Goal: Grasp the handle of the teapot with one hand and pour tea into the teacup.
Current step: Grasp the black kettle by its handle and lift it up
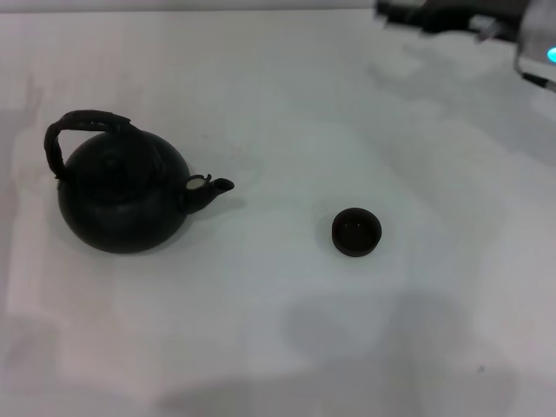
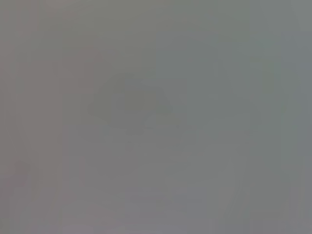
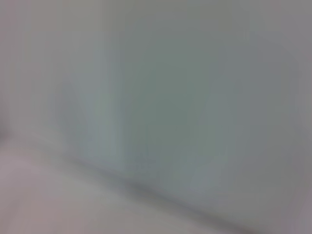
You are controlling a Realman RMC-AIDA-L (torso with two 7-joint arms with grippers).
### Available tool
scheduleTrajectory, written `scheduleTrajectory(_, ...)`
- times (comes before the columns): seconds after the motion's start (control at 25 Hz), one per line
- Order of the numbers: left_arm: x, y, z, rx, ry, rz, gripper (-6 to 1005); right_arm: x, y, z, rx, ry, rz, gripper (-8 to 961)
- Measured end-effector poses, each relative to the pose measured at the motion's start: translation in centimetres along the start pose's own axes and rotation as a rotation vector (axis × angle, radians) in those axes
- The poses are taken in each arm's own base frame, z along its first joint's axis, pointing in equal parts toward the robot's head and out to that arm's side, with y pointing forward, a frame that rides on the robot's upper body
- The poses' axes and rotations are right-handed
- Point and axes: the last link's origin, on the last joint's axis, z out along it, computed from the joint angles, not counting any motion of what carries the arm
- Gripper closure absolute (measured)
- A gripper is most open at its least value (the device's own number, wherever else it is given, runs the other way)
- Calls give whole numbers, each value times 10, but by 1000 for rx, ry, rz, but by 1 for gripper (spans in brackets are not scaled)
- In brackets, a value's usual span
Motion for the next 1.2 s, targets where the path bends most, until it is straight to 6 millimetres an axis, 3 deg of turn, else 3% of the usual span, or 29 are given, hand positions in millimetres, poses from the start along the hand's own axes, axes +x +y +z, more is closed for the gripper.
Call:
scheduleTrajectory(0.2, -3, -1, -3, 1, -13, 1, 112, 12, -39, -27, 123, -226, 241, 118)
scheduleTrajectory(0.4, -5, 3, -6, -7, -16, -7, 111, 44, -66, -46, 304, -230, 152, 118)
scheduleTrajectory(0.68, -4, 12, -6, -62, -11, 1, 112, 80, -72, -55, 527, -239, -76, 118)
scheduleTrajectory(0.96, -6, 13, -11, -96, -18, 27, 111, 82, -77, -59, 580, -243, -80, 117)
scheduleTrajectory(1.12, -7, 2, -29, -76, 5, 20, 111, 79, -82, -63, 611, -263, -56, 117)
scheduleTrajectory(1.2, -7, -8, -54, -65, 39, 22, 112, 77, -87, -63, 638, -261, -33, 117)
